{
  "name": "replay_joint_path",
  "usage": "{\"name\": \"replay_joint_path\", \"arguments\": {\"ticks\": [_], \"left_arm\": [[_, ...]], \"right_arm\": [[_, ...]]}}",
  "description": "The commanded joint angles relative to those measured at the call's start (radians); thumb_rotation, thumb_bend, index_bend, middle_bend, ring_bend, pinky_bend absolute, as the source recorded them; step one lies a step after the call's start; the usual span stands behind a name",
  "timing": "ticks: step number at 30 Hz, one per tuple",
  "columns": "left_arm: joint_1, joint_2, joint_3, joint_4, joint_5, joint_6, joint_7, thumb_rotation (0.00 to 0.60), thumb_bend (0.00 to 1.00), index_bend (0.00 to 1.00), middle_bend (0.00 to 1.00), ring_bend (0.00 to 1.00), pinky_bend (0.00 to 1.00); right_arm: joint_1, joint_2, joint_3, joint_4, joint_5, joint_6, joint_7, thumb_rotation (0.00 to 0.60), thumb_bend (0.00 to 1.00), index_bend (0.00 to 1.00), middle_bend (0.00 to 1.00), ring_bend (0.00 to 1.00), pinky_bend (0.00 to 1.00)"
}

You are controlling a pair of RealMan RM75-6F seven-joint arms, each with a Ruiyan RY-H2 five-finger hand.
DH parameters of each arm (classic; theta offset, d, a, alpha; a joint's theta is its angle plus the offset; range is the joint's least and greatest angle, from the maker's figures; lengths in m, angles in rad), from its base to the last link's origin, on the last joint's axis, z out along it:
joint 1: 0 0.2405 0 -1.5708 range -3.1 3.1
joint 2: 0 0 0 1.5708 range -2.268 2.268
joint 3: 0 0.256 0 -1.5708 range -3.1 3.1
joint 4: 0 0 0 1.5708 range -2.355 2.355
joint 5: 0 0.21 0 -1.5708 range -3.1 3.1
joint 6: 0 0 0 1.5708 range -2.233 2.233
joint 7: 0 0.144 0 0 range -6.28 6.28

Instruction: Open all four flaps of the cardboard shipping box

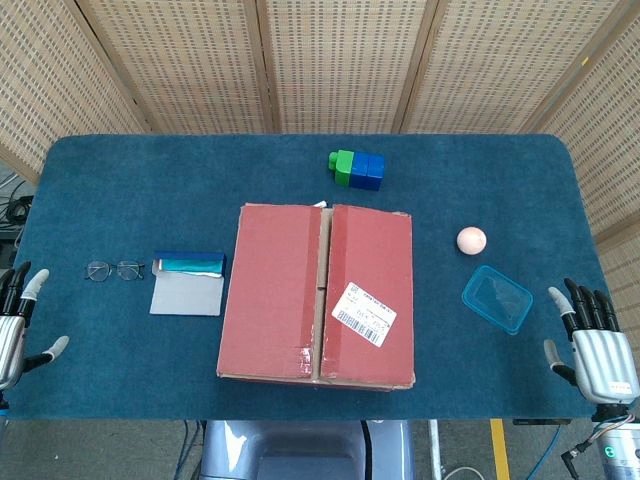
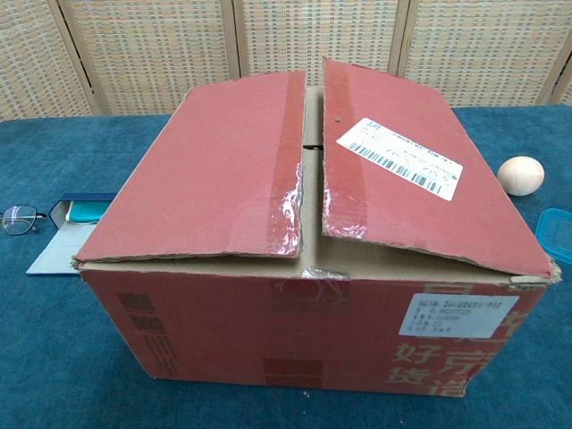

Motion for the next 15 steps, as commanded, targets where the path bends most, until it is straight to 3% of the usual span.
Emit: {"name": "replay_joint_path", "arguments": {"ticks": [1,15], "left_arm": [[0.000,0.003,0.003,-0.006,-0.010,-0.011,0.004,0.560,0.08,0.07,0.00,0.00,0.00],[0.008,0.008,0.008,-0.010,-0.005,-0.009,-0.014,0.561,0.08,0.07,0.00,0.00,0.00]], "right_arm": [[0.000,0.001,0.000,0.000,-0.001,0.000,-0.001,0.600,0.45,0.09,0.02,0.00,0.00],[0.008,0.025,-0.005,-0.019,-0.036,0.003,0.033,0.600,0.47,0.09,0.04,0.00,0.00]]}}
